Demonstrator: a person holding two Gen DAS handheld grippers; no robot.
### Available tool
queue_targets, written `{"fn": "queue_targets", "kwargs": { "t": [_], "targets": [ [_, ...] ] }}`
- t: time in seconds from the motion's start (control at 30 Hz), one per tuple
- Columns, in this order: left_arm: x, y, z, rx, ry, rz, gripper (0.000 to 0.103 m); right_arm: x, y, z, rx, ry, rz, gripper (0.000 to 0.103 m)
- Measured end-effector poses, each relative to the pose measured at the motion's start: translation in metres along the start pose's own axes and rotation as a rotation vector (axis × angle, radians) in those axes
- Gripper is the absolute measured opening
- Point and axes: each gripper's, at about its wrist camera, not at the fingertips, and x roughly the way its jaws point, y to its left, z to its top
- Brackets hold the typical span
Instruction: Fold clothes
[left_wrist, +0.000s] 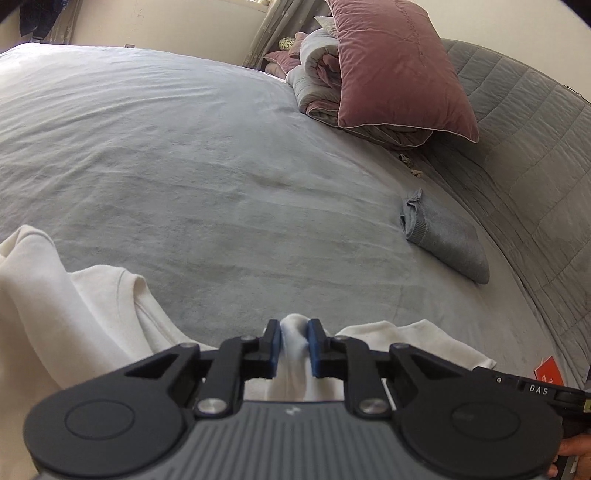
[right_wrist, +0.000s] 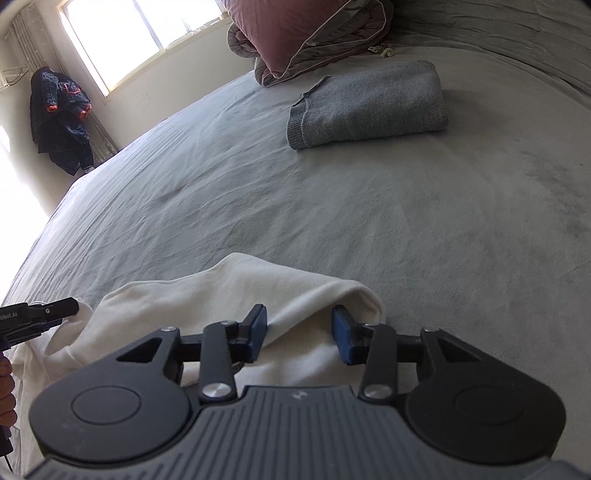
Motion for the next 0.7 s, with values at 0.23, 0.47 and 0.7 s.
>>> {"fn": "queue_targets", "kwargs": {
  "t": [0.23, 0.47, 0.7],
  "targets": [
    [-0.003, -0.012, 0.020, 0.042, -0.133, 0.079, 0.006, -0.018, 0.014, 0.001, -0.091, -0.184, -0.128, 0.005],
    [0.020, -0.033, 0.048, 0.092, -0.296, 0.141, 0.006, -0.038, 0.030, -0.001, -0.228, -0.400, -0.284, 0.005],
    [0.077, -0.046, 0.063, 0.174, -0.369, 0.249, 0.006, -0.015, 0.043, -0.010, -0.366, -0.381, -0.349, 0.005]
  ]
}}
